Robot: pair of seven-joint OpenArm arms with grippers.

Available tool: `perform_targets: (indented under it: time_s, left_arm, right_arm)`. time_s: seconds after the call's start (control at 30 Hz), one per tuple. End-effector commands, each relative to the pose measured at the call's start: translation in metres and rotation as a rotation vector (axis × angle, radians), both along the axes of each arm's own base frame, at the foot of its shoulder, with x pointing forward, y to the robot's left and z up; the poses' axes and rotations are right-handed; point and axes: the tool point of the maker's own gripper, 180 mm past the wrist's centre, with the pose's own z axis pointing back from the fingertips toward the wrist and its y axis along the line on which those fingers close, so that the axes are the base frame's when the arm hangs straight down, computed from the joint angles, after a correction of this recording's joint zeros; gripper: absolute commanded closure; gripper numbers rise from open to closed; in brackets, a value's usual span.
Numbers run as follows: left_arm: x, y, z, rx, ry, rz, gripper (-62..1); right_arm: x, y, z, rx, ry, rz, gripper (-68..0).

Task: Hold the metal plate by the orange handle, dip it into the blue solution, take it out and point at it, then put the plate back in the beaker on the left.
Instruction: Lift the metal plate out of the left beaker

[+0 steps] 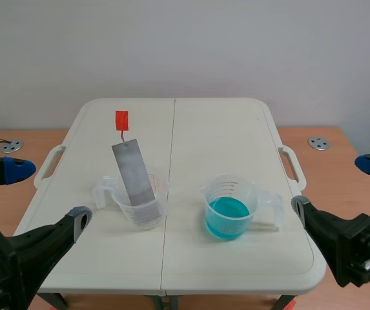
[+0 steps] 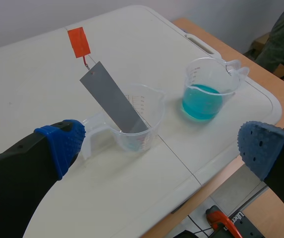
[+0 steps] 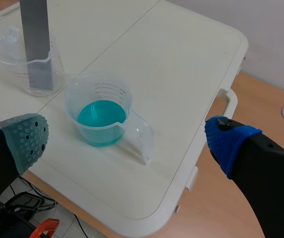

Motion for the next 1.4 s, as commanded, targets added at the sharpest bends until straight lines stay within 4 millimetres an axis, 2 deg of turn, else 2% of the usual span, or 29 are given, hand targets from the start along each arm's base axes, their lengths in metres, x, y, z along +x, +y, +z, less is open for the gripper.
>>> perform_targets:
  time_s: [0.0,0.4,0.43,0.47,0.53,0.57,0.63,0.77,0.93,1.0,1.13,1.27,1.37]
  left_arm:
    - [0.001,-0.004,0.009,-0.026,-0.027,-0.001,-62.3]
    - [0.001,-0.004,0.009,-0.008,-0.034,-0.007,-62.3]
    - [0.002,-0.004,0.008,0.006,-0.038,-0.012,-58.8]
    - [0.002,-0.004,0.007,0.022,-0.043,-0.017,-45.2]
    - [0.002,-0.003,0.005,0.037,-0.034,-0.018,-12.4]
    - [0.002,-0.003,0.003,0.047,-0.028,-0.019,-0.1]
    - [0.002,-0.003,0.001,0.067,-0.032,-0.025,-3.3]
    - [0.000,-0.002,-0.001,0.073,-0.021,-0.026,-3.4]
    - [-0.021,0.008,-0.034,0.190,0.115,-0.030,-3.4]
    - [-0.036,0.016,-0.052,0.257,0.192,-0.032,-3.4]
    - [-0.081,0.031,-0.089,0.380,0.383,-0.057,-3.4]
    - [-0.125,0.048,-0.119,0.414,0.552,-0.054,-3.4]
    - [-0.149,0.063,-0.137,0.435,0.643,-0.040,-3.4]
  right_arm:
    - [0.019,0.006,0.025,0.021,-0.099,0.021,-66.3]
    - [0.026,0.008,0.031,0.023,-0.123,0.028,-66.3]
    - [0.027,0.010,0.032,0.026,-0.127,0.033,-66.3]
    - [0.029,0.013,0.033,0.030,-0.132,0.038,-66.3]
    - [0.032,0.018,0.035,0.041,-0.144,0.052,-66.3]
    - [0.033,0.021,0.037,0.046,-0.149,0.058,-66.3]
    - [0.036,0.026,0.039,0.057,-0.160,0.070,-66.3]
    - [0.041,0.036,0.042,0.076,-0.174,0.094,-66.3]
    - [0.048,0.043,0.044,0.091,-0.190,0.112,-66.3]
    - [0.053,0.045,0.045,0.096,-0.200,0.118,-66.3]
    - [0.061,0.049,0.049,0.124,-0.212,0.124,-66.3]
    - [0.071,0.054,0.054,0.155,-0.229,0.132,-66.3]
    - [0.078,0.061,0.057,0.157,-0.238,0.151,-66.3]
